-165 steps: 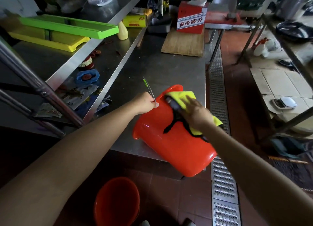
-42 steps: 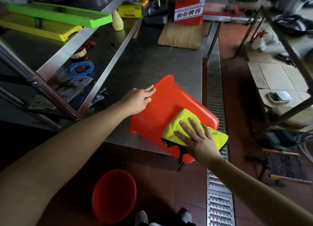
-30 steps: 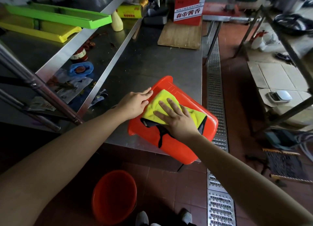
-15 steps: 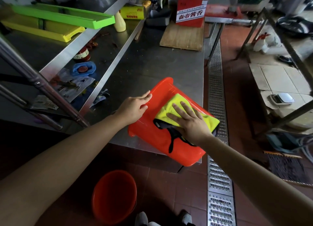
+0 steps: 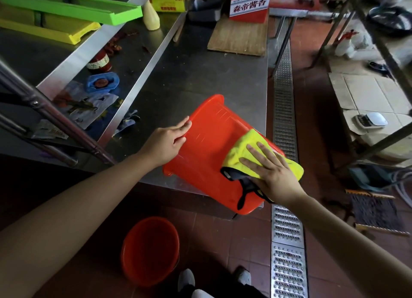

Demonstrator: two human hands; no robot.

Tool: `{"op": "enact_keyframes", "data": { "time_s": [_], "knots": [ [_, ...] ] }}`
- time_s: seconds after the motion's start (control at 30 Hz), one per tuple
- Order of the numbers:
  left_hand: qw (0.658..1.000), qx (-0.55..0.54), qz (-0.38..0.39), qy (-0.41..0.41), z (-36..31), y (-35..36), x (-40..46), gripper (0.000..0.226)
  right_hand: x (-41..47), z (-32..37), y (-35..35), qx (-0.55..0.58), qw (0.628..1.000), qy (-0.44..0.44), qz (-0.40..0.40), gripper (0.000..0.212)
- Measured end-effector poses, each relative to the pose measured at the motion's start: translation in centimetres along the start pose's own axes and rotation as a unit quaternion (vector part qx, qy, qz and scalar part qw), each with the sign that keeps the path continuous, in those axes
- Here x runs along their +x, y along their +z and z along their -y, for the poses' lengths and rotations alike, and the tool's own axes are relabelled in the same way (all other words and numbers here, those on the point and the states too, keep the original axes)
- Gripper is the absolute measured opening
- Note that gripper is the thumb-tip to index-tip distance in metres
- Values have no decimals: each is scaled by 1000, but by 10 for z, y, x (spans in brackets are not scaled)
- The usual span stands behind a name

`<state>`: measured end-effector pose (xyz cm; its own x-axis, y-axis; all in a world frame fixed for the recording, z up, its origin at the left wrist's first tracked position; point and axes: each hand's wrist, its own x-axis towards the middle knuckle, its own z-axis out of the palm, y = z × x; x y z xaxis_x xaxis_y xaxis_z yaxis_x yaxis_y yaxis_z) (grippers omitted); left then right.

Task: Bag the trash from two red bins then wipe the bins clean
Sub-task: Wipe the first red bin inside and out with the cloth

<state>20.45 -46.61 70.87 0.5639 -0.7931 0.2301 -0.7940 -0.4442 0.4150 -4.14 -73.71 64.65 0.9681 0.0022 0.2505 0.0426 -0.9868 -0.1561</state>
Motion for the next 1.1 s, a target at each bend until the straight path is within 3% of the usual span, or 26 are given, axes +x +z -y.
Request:
{"op": "enact_keyframes", "data": {
  "time_s": [0.17, 0.47, 0.57, 0.83, 1.1],
  "knots": [
    [1000, 9, -2, -3, 1, 1, -4, 53, -9, -12, -7, 24, 1000, -7, 5, 50],
    [999, -38, -3, -14, 7, -1, -3, 51, 165, 24, -12, 93, 991, 57, 82, 52],
    [1000, -22, -3, -10, 8, -1, -2, 51, 188, 29, -9, 104, 988, 66, 96, 52],
    [1000, 13, -11, -27, -3, 4, 4, 52, 66, -1, -7, 55, 998, 20, 6, 52],
    [996, 69, 19, -54, -19, 1, 20, 52, -12, -21, 2, 63, 996, 38, -55, 51]
  ]
}}
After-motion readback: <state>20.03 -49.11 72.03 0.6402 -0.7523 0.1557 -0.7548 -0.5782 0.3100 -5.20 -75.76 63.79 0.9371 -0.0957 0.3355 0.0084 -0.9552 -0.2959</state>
